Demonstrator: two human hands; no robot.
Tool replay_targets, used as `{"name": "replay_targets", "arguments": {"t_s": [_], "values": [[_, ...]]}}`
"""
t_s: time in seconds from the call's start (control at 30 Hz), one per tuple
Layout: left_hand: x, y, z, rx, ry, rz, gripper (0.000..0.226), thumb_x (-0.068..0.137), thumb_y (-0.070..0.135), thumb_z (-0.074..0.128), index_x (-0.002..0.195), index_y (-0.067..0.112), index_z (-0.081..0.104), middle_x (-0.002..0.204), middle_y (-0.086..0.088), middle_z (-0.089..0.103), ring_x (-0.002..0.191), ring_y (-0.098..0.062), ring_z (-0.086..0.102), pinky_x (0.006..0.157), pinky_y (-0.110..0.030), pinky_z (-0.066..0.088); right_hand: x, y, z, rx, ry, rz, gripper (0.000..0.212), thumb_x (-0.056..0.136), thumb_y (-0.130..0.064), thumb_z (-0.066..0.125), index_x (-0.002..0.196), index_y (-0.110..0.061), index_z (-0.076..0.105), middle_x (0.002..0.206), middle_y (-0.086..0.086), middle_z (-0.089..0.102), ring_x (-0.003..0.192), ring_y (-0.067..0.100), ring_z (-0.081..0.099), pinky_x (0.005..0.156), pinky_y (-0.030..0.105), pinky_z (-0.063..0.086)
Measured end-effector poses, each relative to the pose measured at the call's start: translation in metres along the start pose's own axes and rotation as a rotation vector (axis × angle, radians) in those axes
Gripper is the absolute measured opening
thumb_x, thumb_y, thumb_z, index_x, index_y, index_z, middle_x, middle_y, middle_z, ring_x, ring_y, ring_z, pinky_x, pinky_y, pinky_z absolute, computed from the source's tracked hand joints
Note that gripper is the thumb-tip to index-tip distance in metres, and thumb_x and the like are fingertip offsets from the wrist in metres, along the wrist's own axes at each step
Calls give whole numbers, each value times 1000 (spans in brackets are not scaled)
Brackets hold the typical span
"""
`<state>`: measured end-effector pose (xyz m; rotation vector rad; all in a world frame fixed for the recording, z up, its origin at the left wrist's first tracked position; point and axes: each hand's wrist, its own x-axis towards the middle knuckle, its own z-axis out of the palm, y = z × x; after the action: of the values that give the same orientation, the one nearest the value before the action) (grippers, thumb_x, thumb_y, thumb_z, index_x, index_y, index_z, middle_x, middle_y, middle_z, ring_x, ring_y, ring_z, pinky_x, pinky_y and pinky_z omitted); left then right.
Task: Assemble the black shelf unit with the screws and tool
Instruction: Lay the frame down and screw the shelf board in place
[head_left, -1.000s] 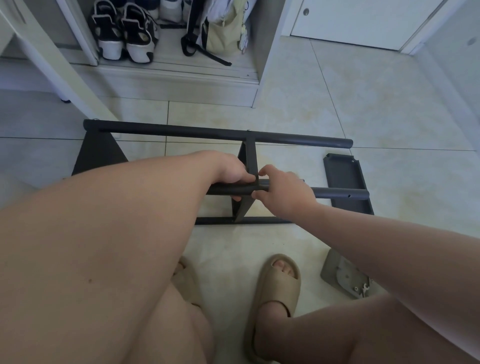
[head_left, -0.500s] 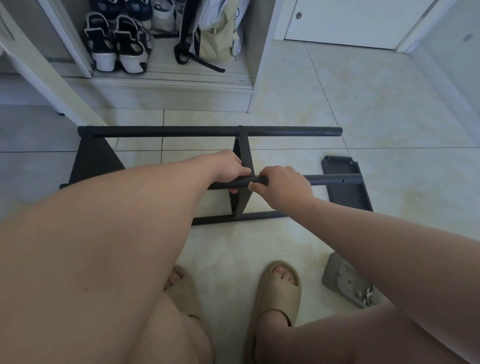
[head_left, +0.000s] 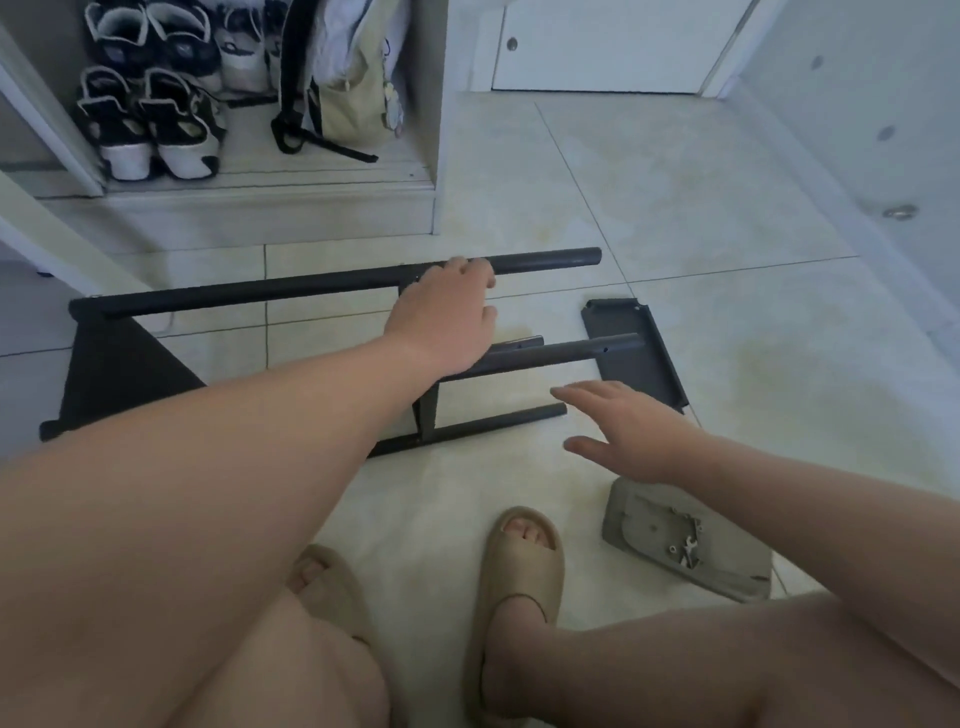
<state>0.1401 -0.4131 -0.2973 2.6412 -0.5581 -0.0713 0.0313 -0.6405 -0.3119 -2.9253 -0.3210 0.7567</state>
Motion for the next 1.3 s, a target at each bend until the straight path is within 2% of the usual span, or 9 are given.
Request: {"name": "replay_targets", "arguments": {"t_s": [0.2,0.33,0.53,0.67,0.77,0.83,0.93,1.1,1.3], "values": [[-9,83,53,92,-180,462,23,101,28,45,122,22,53,124,0,54,97,-23,58,71,-35,44,-44,88,35,-122,-192,233,72,102,-54,45,161,-36,9,169,-5,14,154,21,15,119,44,28],[-23,110,112,210,-405,638,29,100,25,46,128,20,51,129,-4,53,111,-28,56,80,-39,48,-45,135,73,-78,-372,354,69,101,-52,49,160,-36,16,163,0,31,147,27,33,113,42,35],[-49,123,203,243,-625,631,36,96,24,52,132,19,46,143,-10,43,115,-32,52,83,-40,43,-22,175,141,93,-547,399,52,102,-41,52,151,-27,44,146,6,54,131,30,52,106,35,43],[-63,115,248,234,-671,602,46,95,30,59,138,26,42,165,-12,14,134,-36,35,99,-46,38,-15,198,179,214,-467,483,45,99,-27,55,143,-24,54,135,7,64,123,29,59,102,34,48],[-74,112,268,182,-614,609,38,94,31,61,130,28,48,168,-10,3,141,-35,26,103,-48,35,-21,210,207,286,-390,521,38,97,-21,57,135,-19,59,126,6,68,115,28,63,90,29,47],[-79,115,279,164,-578,601,26,96,34,59,120,26,54,168,-10,4,143,-38,26,104,-48,34,-25,218,226,332,-341,537,38,95,-19,60,133,-18,60,125,9,68,114,29,62,85,28,44],[-80,118,290,168,-533,575,10,95,29,61,102,24,55,167,-10,14,139,-41,33,99,-48,40,-27,225,249,400,-253,585,44,94,-15,64,137,-17,58,133,12,63,123,30,58,97,33,45],[-78,116,295,148,-481,575,14,86,26,73,93,25,60,161,-9,32,126,-41,50,87,-46,49,-23,232,272,407,-215,565,47,91,-13,68,136,-10,55,137,16,57,126,34,54,102,38,44],[-78,115,296,132,-490,572,14,87,26,73,92,25,60,162,-9,30,128,-41,49,89,-47,48,-18,229,277,383,-211,529,35,87,-1,62,122,-3,57,128,21,57,118,37,54,96,41,46]]}}
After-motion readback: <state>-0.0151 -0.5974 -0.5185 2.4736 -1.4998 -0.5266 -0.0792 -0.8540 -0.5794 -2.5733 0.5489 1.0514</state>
